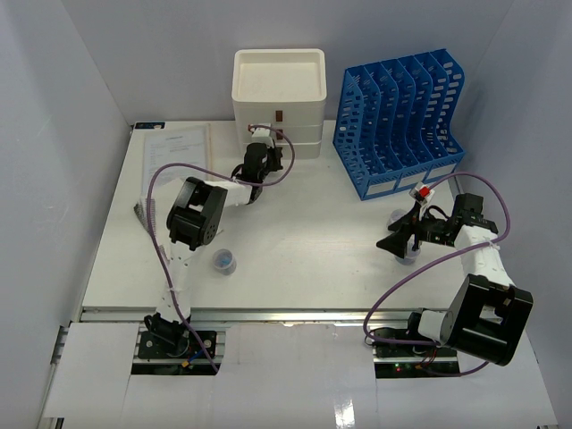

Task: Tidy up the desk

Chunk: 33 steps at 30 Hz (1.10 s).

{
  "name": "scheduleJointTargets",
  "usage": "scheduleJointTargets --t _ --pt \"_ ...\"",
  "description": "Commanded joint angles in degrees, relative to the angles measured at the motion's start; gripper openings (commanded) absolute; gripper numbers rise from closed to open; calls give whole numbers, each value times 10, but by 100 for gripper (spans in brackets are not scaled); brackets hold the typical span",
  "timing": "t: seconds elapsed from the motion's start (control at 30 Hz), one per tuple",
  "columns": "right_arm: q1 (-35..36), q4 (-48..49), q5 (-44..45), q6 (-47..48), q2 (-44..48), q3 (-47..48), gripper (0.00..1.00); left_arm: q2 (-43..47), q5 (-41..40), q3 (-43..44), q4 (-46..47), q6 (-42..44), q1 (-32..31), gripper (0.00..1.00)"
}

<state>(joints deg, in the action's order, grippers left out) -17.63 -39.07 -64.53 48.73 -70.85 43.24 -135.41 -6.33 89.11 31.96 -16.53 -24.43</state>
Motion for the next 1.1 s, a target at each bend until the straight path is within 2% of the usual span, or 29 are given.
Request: scheduleJointTargets --t 0.0,0.23,0.47,0.63,0.67,0.73,0.8,0.83,0.93,1.0,1.07 --pt "-2 -7 -18 13 8 8 90 110 19 -111 54 -29 7 0" --pt "-2 -7 -16 14 8 7 90 174 48 -244 88 -58 6 0" --pt "-3 -6 -9 14 8 7 90 224 62 -327 102 -73 -4 0" --pt "-3 -5 0 17 6 6 90 247 66 -346 86 -77 -5 0" --pt "-3 -5 2 18 5 6 90 250 70 -344 75 -76 -4 3" --pt "-3 -6 7 20 5 6 90 253 86 -329 52 -76 -4 35" --pt "-3 -4 17 20 3 7 90 257 94 -312 26 -74 -5 60" --pt "-3 -4 22 21 3 8 90 260 99 -304 16 -73 -5 69" --pt "-3 2 42 16 2 8 90 282 115 -296 -8 -64 -4 85" --pt "-3 6 67 2 0 14 90 307 131 -294 -28 -48 -4 92" --pt "-3 17 94 -26 6 22 90 332 143 -293 -56 -32 -4 95"
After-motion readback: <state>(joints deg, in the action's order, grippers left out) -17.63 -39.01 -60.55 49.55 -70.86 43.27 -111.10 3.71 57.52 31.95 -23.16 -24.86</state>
